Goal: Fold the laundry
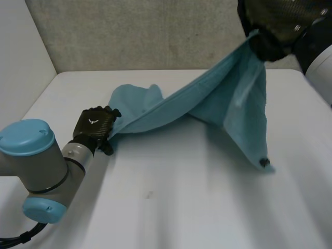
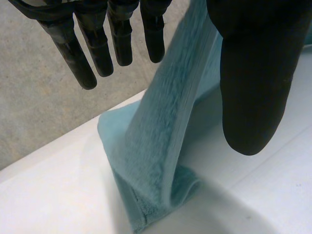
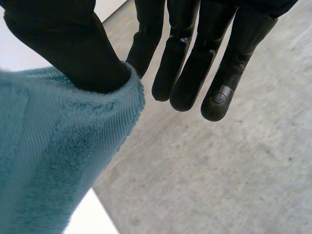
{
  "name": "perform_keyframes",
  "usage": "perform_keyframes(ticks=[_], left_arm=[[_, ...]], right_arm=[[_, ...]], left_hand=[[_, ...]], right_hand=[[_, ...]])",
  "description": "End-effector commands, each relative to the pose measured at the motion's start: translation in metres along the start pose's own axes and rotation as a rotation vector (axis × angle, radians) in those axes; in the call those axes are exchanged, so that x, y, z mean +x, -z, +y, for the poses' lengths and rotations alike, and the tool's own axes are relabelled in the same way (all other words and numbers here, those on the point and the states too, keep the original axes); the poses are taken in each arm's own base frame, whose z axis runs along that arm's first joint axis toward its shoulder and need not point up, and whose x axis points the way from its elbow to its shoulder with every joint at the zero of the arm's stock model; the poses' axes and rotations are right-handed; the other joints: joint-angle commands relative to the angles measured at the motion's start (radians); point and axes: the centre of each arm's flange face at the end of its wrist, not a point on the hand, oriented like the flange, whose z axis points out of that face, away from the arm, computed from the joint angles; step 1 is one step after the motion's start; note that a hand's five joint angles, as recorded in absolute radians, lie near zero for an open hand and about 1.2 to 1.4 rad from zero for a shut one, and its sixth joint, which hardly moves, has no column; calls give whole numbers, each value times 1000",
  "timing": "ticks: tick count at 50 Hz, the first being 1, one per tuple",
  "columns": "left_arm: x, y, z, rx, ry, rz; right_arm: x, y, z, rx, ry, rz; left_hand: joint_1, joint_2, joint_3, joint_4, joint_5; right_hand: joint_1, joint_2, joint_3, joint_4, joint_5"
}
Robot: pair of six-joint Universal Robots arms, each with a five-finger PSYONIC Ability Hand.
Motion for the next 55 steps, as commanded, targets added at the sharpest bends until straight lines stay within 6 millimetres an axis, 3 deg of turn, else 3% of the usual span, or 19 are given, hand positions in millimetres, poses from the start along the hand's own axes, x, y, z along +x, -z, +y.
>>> perform_keyframes(ticks=[1, 5, 7, 8, 10, 12, 22, 23, 24, 27, 29, 30, 32, 41, 49, 55], left_arm=[[1, -4, 6, -12, 28, 0], [0, -8, 7, -7, 27, -15], [-5, -12, 8, -2, 29, -63], [-5, -12, 8, -2, 29, -63], [-12, -17, 9, 3, 36, -120], [-16, -19, 8, 12, 40, -143], [-28, -15, -10, 70, 54, -182], [-23, -11, -13, 71, 54, -168], [-15, -3, -12, 58, 55, -147], [-4, 6, -12, 40, 52, -114], [23, 27, -18, 27, 46, -37], [23, 27, -18, 27, 46, -37], [44, 41, -19, 17, 35, 19], [69, 54, -19, 23, 128, 36], [97, 36, -17, 55, 199, 88], [95, 9, -16, 123, 229, -25]], right_arm=[[18, 7, -29, 64, -35, 50], [20, 12, -35, 69, -31, 53], [20, 13, -33, 57, -34, 52], [20, 13, -33, 57, -34, 52], [23, 13, -25, 31, -32, 61], [25, 13, -20, 15, -31, 67], [27, 15, 15, -92, -39, 72], [26, 15, 17, -97, -41, 68], [26, 15, 17, -96, -40, 69], [27, 14, 15, -87, -41, 73], [28, 14, 13, -82, -41, 75], [28, 14, 13, -82, -41, 75], [30, 13, 6, -58, -39, 80], [37, 10, -12, -5, -45, 103], [30, 17, -32, 49, -61, 83], [31, 25, -42, 59, -61, 86]], left_hand=[[74, 81, 80, 83, 83], [145, 152, 150, 153, 154], [399, 406, 404, 407, 408], [400, 407, 406, 409, 409], [919, 927, 925, 928, 929], [1039, 1046, 1044, 1047, 1048], [1040, 1047, 1045, 1048, 1049], [514, 521, 520, 523, 523], [230, 237, 235, 239, 239], [133, 140, 138, 142, 142], [-75, -67, -69, -66, -65], [-75, -68, -70, -67, -66], [-87, -80, -82, -79, -78], [-84, -77, -79, -76, -75], [-78, -71, -73, -70, -69], [38, 46, 44, 47, 48]], right_hand=[[409, 212, 211, 204, 232], [409, 212, 211, 204, 232], [409, 212, 211, 204, 232], [409, 212, 211, 204, 232], [409, 212, 211, 204, 232], [409, 212, 211, 204, 232], [409, 212, 211, 204, 232], [409, 212, 211, 204, 232], [409, 212, 211, 204, 232], [409, 212, 211, 204, 232], [409, 212, 211, 204, 232], [409, 212, 211, 204, 232], [409, 212, 211, 204, 232], [409, 212, 211, 204, 232], [409, 212, 211, 204, 232], [409, 212, 211, 204, 232]])
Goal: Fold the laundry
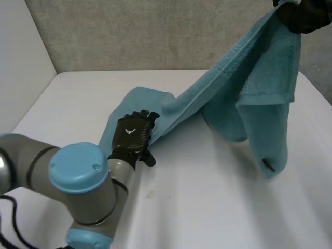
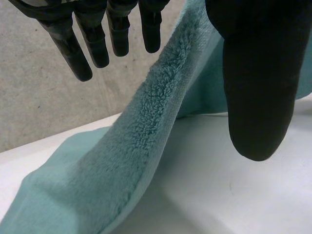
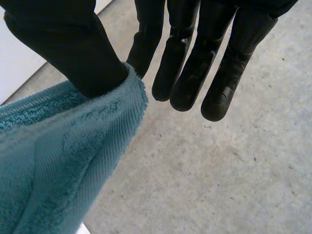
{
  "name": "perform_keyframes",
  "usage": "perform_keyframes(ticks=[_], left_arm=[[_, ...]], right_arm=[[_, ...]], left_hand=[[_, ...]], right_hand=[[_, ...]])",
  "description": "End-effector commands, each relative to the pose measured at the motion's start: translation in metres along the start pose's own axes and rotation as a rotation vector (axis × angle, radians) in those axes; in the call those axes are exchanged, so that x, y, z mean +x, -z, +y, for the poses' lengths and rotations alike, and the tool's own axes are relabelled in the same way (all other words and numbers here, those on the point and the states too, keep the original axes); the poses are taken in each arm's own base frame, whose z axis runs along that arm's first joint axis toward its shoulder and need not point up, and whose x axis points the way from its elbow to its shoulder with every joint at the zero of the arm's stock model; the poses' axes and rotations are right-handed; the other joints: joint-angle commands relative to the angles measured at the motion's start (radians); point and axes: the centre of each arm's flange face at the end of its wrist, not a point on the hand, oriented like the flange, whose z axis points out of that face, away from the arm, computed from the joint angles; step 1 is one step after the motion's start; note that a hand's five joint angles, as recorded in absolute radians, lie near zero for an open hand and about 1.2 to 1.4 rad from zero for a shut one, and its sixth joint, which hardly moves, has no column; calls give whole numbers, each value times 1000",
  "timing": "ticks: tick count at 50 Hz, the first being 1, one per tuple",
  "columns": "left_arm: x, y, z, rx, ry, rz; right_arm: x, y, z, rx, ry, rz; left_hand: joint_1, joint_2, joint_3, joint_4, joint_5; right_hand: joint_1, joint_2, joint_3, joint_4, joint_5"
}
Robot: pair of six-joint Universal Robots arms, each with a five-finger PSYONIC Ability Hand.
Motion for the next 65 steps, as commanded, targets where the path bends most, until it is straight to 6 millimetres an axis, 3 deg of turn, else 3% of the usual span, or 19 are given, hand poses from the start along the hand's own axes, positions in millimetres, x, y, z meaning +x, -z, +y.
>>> perform_keyframes(ticks=[1, 8, 10, 11, 12, 13, 15, 18, 24, 26, 32, 40, 42, 45, 47, 49, 54, 61, 65], left_arm=[[-6, -36, 5, 100, 33, -127], [-22, -58, 21, 103, 26, -194], [-51, -66, 22, 95, 25, -281], [-51, -67, 22, 95, 25, -282], [-72, -71, 20, 97, 24, -342], [-72, -71, 20, 97, 24, -343], [-104, -72, 6, 114, 23, -441], [-121, -68, -5, 129, 6, -482], [-126, -59, -10, 116, -38, -489], [-125, -52, -7, 93, -63, -477], [-128, -40, -15, 102, -90, -471], [-133, 1, -81, 233, -216, -464], [-125, 23, -113, 310, -325, -422], [-122, 40, -130, 336, -430, -381], [-123, 43, -131, 319, -462, -363], [-123, 45, -128, 284, -475, -342], [-124, 45, -111, 178, -463, -300], [-133, 14, -51, -43, -460, -259], [-137, -2, -38, -76, -459, -249]], right_arm=[[0, 8, -12, 17, -2, -1], [4, 8, -10, 11, -17, 14], [4, 8, -9, 10, -17, 12], [3, 8, -8, 9, -18, 3], [3, 8, -8, 9, -18, 3], [4, 7, -6, 4, -18, 3], [6, 6, -2, -8, -17, 11], [7, 3, 11, -47, -16, 13], [1, -3, 39, -125, -25, -7], [1, -3, 43, -138, -27, -7], [1, 0, 63, -203, -33, -6], [11, 6, 91, -314, -8, -9], [14, 9, 95, -347, 8, -25], [18, 16, 106, -427, 26, -72], [18, 18, 115, -472, 26, -106], [10, 19, 149, -579, -22, -190], [-5, 19, 184, -673, -93, -256], [-14, 16, 222, -751, -197, -261], [-12, 0, 237, -708, -207, -229]], left_hand=[[221, 226, 224, 227, 228], [343, 347, 345, 348, 349], [445, 450, 448, 450, 451], [445, 450, 448, 451, 452], [460, 465, 463, 465, 466], [460, 465, 463, 465, 467], [460, 465, 463, 465, 467], [460, 465, 463, 465, 467], [607, 612, 610, 612, 613], [1138, 1143, 1141, 1144, 1145], [1141, 1146, 1144, 1146, 1147], [1141, 1146, 1144, 1146, 1147], [1141, 1146, 1144, 1146, 1147], [1141, 1146, 1144, 1146, 1147], [1141, 1146, 1144, 1146, 1147], [1141, 1146, 1144, 1146, 1147], [1141, 1146, 1144, 1146, 1147], [1141, 1146, 1144, 1146, 1147], [1141, 1146, 1144, 1146, 1147]], right_hand=[[409, 212, 210, 204, 232], [409, 212, 210, 204, 232], [409, 212, 210, 204, 232], [409, 212, 210, 204, 232], [409, 212, 210, 204, 232], [409, 212, 210, 204, 232], [409, 212, 210, 204, 232], [409, 212, 210, 204, 232], [409, 212, 210, 204, 232], [409, 212, 210, 204, 232], [409, 212, 210, 204, 232], [409, 212, 210, 204, 232], [409, 212, 210, 204, 232], [409, 212, 210, 204, 232], [409, 212, 210, 204, 232], [409, 212, 210, 204, 232], [409, 212, 210, 204, 232], [409, 212, 210, 204, 232], [409, 212, 210, 204, 232]])
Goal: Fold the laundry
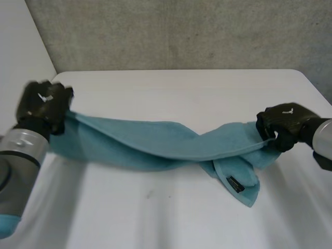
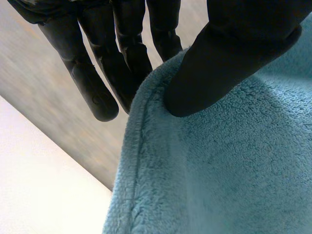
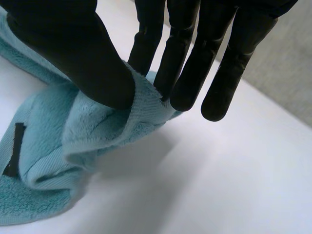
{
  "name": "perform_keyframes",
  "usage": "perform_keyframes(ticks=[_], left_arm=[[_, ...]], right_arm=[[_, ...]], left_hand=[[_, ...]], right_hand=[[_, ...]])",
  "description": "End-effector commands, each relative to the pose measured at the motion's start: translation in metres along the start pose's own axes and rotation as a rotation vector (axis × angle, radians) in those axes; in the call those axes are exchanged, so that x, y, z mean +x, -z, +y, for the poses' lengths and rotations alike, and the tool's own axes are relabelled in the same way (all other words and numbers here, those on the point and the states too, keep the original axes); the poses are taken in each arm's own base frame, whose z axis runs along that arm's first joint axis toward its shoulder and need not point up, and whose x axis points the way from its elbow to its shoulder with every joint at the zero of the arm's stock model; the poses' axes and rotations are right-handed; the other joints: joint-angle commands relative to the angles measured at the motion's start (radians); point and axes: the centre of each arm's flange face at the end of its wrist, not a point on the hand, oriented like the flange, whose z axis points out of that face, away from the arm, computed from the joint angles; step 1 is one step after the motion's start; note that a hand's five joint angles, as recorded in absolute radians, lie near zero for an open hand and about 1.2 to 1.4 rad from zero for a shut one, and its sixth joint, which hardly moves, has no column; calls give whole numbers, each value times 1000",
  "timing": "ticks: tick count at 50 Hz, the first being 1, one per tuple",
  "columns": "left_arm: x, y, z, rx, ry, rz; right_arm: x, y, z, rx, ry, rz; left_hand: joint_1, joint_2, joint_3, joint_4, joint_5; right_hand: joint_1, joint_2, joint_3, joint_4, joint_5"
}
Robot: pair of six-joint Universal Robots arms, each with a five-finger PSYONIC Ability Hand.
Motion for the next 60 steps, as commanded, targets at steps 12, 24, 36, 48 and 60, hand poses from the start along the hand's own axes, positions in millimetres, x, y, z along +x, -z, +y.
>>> perform_keyframes(ticks=[12, 24, 36, 48, 60], left_arm=[[-23, -136, -72, 347, -58, -165], [-77, -118, -171, 769, -4, -387], [-23, -80, -47, 369, 96, -168], [18, -41, 51, 47, 109, -50], [-8, -51, 53, 48, 113, -128]], right_arm=[[55, -53, -116, 497, 65, 286], [59, 25, -211, 1001, 207, 483], [-5, -2, -85, 569, 158, 149], [-42, -61, 40, 174, 161, -20], [-12, -58, 55, 119, -234, 114]], left_hand=[[217, 179, 181, 179, 195], [217, 179, 181, 179, 195], [217, 179, 181, 179, 195], [217, 179, 181, 179, 195], [217, 179, 181, 179, 195]], right_hand=[[409, 212, 207, 204, 225], [409, 212, 207, 204, 225], [409, 212, 207, 204, 225], [409, 212, 207, 204, 225], [-409, -606, -611, -614, -593]])
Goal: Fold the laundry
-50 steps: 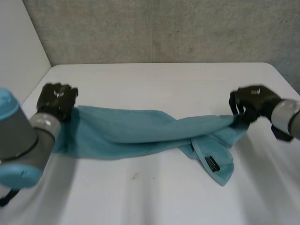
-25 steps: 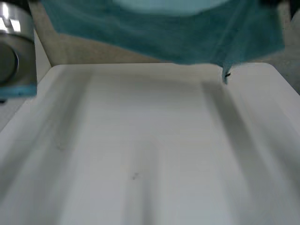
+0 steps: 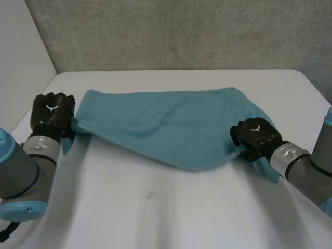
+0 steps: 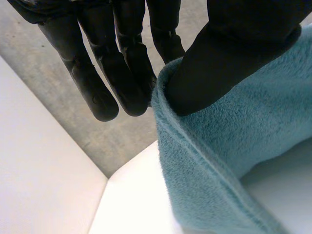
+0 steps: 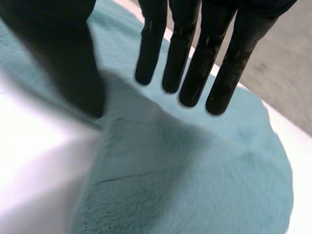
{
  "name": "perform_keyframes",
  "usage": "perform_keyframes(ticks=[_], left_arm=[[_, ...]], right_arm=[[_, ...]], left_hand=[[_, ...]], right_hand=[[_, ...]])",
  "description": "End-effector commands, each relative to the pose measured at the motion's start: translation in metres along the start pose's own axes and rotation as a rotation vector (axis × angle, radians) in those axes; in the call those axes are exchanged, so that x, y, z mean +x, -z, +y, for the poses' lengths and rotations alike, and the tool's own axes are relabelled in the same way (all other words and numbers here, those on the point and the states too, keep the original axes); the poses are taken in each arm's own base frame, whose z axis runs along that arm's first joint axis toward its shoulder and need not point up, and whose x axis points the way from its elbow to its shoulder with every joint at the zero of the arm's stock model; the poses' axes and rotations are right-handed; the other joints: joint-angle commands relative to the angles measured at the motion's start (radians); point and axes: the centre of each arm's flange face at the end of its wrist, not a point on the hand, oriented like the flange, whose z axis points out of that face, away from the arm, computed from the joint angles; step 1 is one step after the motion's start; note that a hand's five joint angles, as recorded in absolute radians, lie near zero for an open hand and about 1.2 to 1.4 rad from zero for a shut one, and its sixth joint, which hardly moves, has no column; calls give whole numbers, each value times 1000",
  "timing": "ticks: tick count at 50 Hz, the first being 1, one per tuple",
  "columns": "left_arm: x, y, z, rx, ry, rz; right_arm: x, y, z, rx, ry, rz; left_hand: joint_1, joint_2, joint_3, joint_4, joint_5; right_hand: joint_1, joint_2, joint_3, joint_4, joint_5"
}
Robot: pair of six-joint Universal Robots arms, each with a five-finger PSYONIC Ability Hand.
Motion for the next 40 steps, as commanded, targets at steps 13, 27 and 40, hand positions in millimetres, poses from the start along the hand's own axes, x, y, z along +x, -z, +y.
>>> perform_keyframes(ticks=[13, 27, 40], left_arm=[[-13, -6, -7, 21, 1, -38], [-26, -16, -5, 20, -4, -77], [-23, -14, -4, 15, 0, -67]], right_arm=[[26, 31, 22, -75, -386, 133], [41, 36, 40, -174, -96, 103], [41, 26, 52, -194, -91, 84]], left_hand=[[213, 178, 180, 179, 190], [213, 178, 180, 179, 190], [213, 178, 180, 179, 190]], right_hand=[[-249, -382, -392, -415, -414], [-105, -238, -248, -271, -270], [-67, -200, -210, -233, -232]])
